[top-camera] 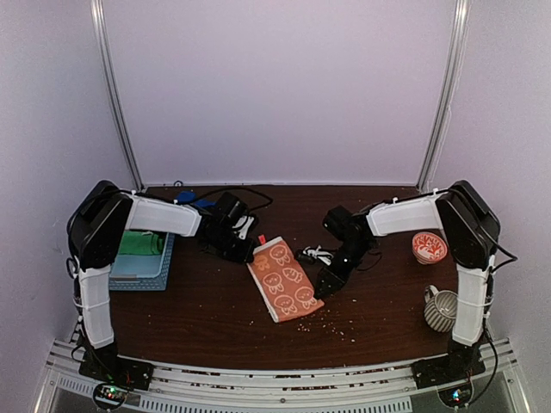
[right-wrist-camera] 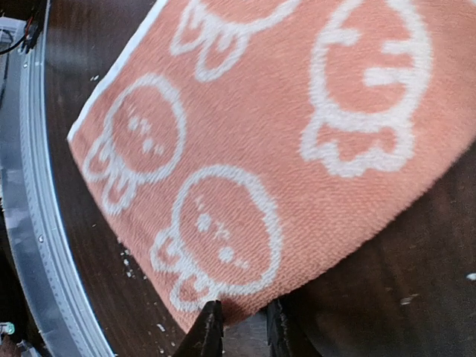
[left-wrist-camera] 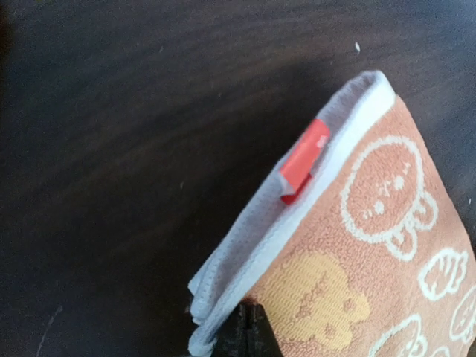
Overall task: Roll the towels
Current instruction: Rotate the towel at the center of the board.
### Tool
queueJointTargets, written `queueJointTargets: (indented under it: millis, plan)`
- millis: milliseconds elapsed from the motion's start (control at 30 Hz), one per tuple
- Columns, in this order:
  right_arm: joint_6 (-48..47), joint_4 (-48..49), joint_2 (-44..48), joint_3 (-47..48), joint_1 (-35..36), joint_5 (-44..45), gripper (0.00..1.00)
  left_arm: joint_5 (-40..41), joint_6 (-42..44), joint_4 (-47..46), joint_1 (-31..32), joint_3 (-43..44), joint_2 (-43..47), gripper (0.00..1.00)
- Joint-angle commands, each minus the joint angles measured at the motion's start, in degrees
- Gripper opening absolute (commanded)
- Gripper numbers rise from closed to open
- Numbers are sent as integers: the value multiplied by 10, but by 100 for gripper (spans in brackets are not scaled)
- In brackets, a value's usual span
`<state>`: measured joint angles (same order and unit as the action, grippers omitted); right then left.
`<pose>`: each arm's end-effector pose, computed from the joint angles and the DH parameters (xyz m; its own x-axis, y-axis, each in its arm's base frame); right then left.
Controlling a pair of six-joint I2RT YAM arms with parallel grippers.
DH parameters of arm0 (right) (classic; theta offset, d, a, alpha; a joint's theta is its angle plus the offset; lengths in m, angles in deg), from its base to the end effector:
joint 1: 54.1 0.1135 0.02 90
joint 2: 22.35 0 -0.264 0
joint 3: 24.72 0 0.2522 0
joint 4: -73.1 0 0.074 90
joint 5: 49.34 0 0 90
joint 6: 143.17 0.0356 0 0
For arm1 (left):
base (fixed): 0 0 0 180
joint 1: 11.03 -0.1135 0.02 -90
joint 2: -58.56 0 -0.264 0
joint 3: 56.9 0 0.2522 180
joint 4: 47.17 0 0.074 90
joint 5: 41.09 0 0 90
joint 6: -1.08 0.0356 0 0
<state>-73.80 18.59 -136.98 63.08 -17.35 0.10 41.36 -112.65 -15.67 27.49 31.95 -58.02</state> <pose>0.2828 0.2401 0.1398 -0.5535 -0.7474 -0.3674 -0.7779 0.3065 0.5486 0.3236 -0.2635 0.1383 -0.8850 0.1946 -0.4229 0.3428 0.8871 -0.3092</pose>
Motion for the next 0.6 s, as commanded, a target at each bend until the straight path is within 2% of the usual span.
queueJointTargets:
  millis: [0,133,267,367,567]
  plan:
    - [-35,-54,13,-23,7,-73,22,4,20,41,1,83,-80,0]
    - [-47,-69,31,-29,-12,-48,23,24,31,77,1,148,-89,0]
    - [-55,-92,42,-22,-58,-73,24,46,38,118,1,166,-61,0]
    - [-49,-100,57,3,-84,-77,24,50,32,121,1,139,-13,0]
    - [38,-42,59,88,-90,-2,23,11,30,66,29,52,86,0]
